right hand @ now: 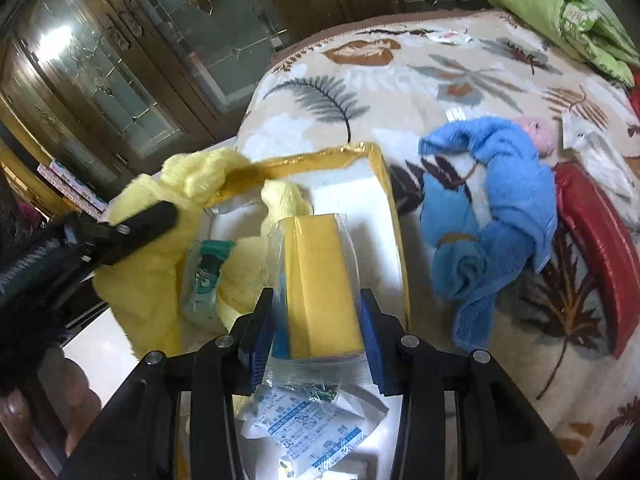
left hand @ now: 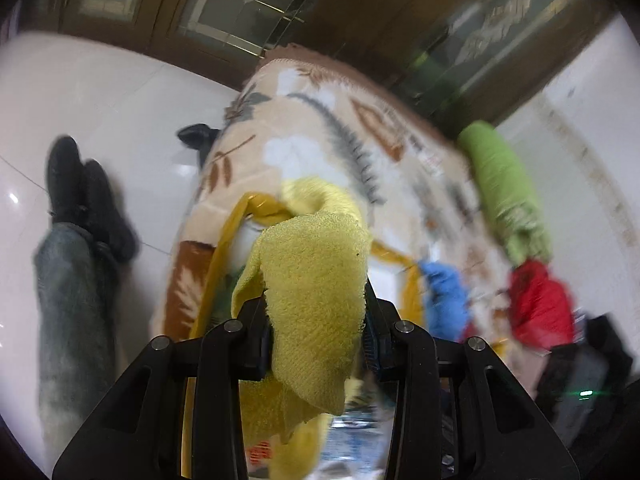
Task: Organize soft objects
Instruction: 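Carry the yellow towel and bagged sponge into the tray, then open both grippers and move them back toward the remaining items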
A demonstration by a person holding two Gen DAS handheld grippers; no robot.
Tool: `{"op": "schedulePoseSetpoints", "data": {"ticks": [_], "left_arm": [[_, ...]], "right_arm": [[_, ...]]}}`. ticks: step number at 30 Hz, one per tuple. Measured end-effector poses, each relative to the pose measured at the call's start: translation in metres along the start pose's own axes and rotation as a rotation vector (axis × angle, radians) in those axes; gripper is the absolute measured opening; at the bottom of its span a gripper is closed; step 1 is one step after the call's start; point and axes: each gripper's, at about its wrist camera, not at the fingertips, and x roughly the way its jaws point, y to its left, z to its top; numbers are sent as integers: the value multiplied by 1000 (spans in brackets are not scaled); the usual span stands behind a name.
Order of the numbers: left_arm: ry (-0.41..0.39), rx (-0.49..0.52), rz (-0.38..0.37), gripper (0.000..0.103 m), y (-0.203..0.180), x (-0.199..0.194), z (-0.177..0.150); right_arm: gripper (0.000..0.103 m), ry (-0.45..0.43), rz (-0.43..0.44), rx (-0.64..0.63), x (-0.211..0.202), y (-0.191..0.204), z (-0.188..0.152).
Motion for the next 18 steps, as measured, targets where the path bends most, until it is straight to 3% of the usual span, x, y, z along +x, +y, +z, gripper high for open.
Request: {"op": "schedulePoseSetpoints", "data": {"ticks": [6, 10, 12, 14, 18], "left_arm": [[140, -49, 51, 35, 10, 30, -8], [119, -103, -24, 39, 20, 17, -8], [88, -116, -80, 57, 22, 4, -10], [47, -107, -87, 66, 19, -10, -12], [12, -72, -76, 66, 9, -33, -24]], "right_arm": [[41, 7, -8, 30, 7, -5, 1], [42, 5, 12, 26, 8, -5, 0], [44, 2, 28, 28, 6, -7, -1], [50, -26, 59, 32, -3, -8, -3], [55, -81, 100, 37, -28, -11, -12]]}}
